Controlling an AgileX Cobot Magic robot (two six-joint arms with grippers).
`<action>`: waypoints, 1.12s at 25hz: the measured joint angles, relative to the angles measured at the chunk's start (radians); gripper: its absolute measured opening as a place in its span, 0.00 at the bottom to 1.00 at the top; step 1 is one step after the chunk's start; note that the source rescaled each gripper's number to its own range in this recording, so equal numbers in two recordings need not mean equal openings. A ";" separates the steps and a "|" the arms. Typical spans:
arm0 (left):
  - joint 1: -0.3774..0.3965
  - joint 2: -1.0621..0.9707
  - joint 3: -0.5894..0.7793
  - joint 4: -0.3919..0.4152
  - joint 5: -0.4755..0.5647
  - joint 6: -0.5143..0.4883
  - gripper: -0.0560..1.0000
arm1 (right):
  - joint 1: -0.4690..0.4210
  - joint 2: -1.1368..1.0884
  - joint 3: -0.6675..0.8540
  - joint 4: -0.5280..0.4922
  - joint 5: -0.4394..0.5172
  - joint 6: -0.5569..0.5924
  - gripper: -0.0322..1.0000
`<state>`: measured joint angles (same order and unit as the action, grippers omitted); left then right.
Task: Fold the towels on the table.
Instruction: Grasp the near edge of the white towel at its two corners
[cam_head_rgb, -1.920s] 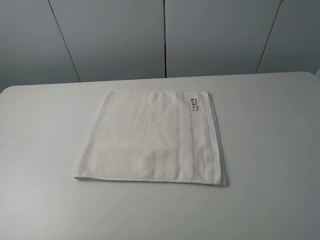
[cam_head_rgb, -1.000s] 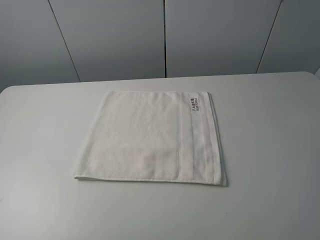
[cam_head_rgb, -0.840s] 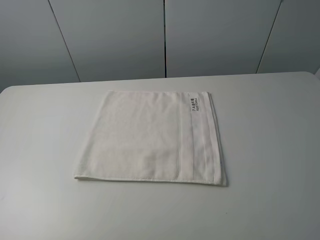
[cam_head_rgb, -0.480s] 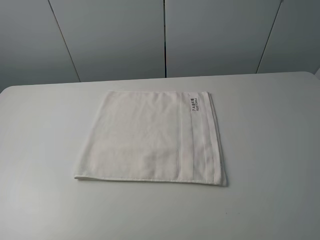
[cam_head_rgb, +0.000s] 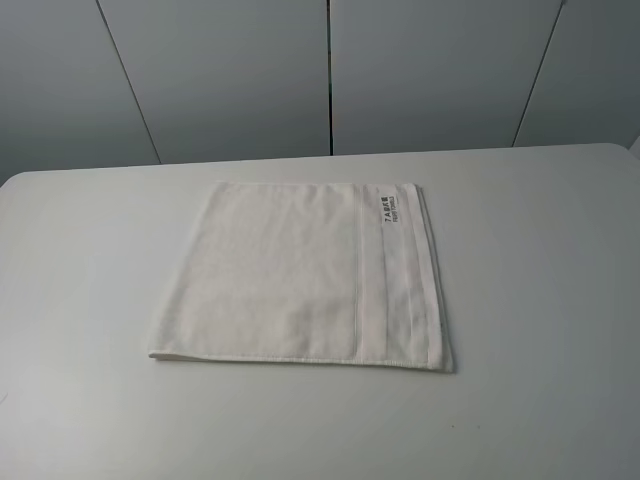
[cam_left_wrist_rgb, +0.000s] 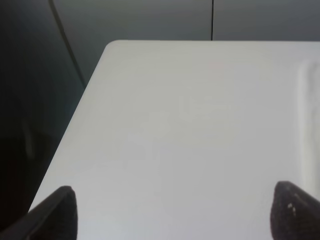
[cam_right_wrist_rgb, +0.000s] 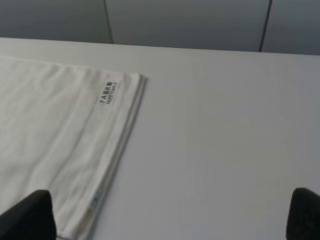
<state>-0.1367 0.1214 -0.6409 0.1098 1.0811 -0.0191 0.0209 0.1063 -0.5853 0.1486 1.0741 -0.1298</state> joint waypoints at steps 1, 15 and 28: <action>0.000 0.044 -0.012 -0.009 -0.005 0.019 1.00 | 0.000 0.043 -0.015 0.038 -0.015 -0.039 1.00; 0.000 0.777 -0.172 -0.417 -0.228 0.594 1.00 | 0.000 0.776 -0.270 0.462 -0.156 -0.628 1.00; -0.308 1.227 -0.242 -0.373 -0.264 1.005 1.00 | 0.349 1.212 -0.337 0.175 -0.111 -0.678 1.00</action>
<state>-0.4449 1.3485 -0.8826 -0.2635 0.8175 0.9855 0.3701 1.3179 -0.9222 0.3237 0.9626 -0.8074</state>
